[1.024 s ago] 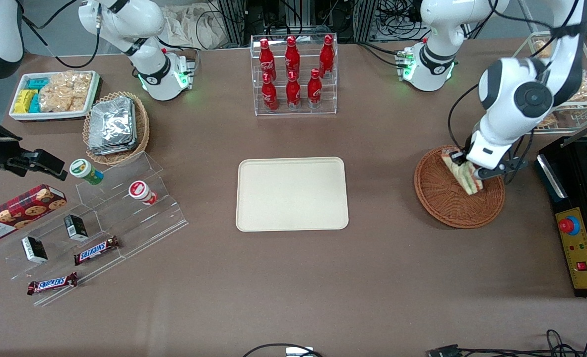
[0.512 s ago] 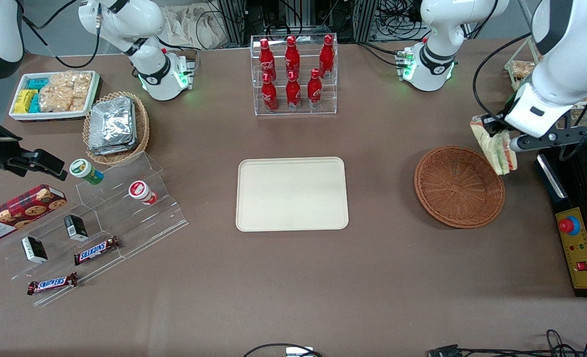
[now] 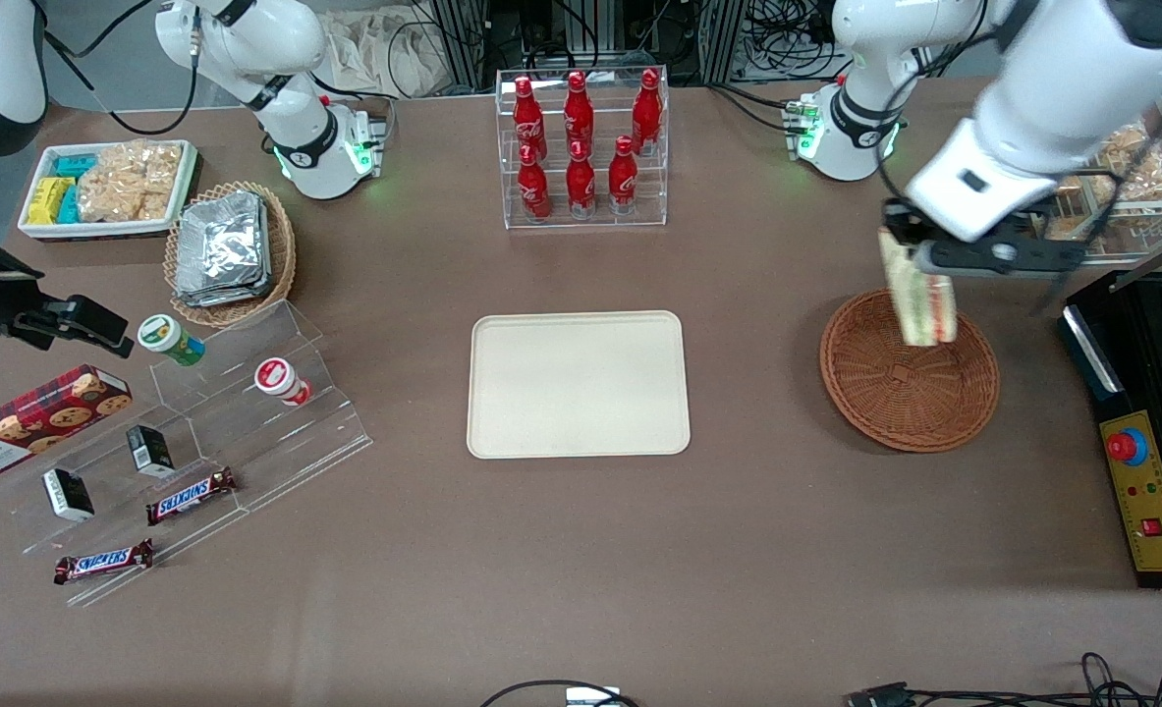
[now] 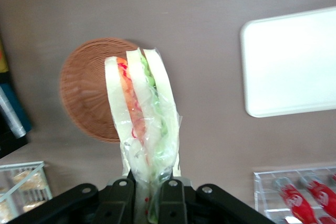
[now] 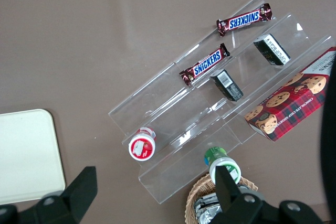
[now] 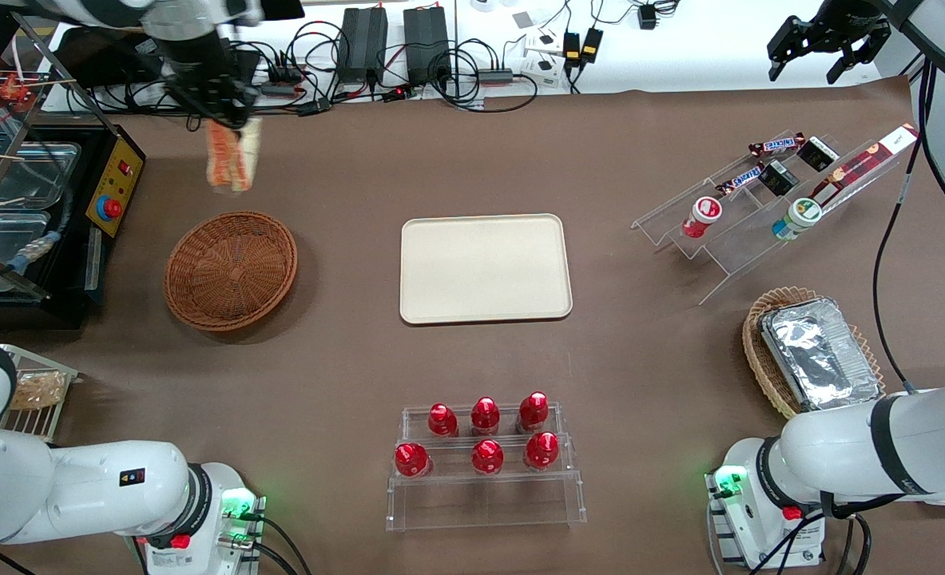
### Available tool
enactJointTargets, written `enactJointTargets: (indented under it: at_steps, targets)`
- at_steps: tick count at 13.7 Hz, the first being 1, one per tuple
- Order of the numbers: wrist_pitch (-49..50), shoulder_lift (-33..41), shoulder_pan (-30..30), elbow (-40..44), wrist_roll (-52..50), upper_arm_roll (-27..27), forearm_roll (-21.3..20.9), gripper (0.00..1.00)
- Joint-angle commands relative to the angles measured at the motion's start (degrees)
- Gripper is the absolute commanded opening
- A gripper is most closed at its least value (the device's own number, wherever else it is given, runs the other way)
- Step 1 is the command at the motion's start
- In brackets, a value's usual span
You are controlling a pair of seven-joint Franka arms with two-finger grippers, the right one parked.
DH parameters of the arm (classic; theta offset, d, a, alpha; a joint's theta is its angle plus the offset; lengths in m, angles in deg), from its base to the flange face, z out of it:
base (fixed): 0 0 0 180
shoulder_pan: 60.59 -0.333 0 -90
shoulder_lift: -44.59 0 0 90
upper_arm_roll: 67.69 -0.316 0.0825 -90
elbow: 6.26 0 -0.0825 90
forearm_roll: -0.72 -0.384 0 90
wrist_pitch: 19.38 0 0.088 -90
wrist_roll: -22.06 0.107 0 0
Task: Place sandwich from basket to tray
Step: 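Carry the sandwich over the cream tray with the left gripper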
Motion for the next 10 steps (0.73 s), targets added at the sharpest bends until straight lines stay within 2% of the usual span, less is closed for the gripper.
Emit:
enactJointTargets:
  at_steps: [1,3,4,6,8,10]
  targets:
    - [2.87,-7.29,0.12,7.62,-7.01,10.51,-0.58,0.0]
    - [2.09,-13.09,3.17,11.84,-18.39,16.86,-2.25,0.0]
    - [1.99,-16.34,7.02,14.12,-23.33,17.49,-5.3,0.0]
    - [1.91,-21.18,13.54,17.74,-26.19,17.15,-10.24,0.0]
    - [-2.72,-23.39,14.18,16.35,-26.63,17.06,-10.96,0.0]
    - [-9.31,-23.49,14.1,10.22,-26.81,16.97,-12.7,0.0]
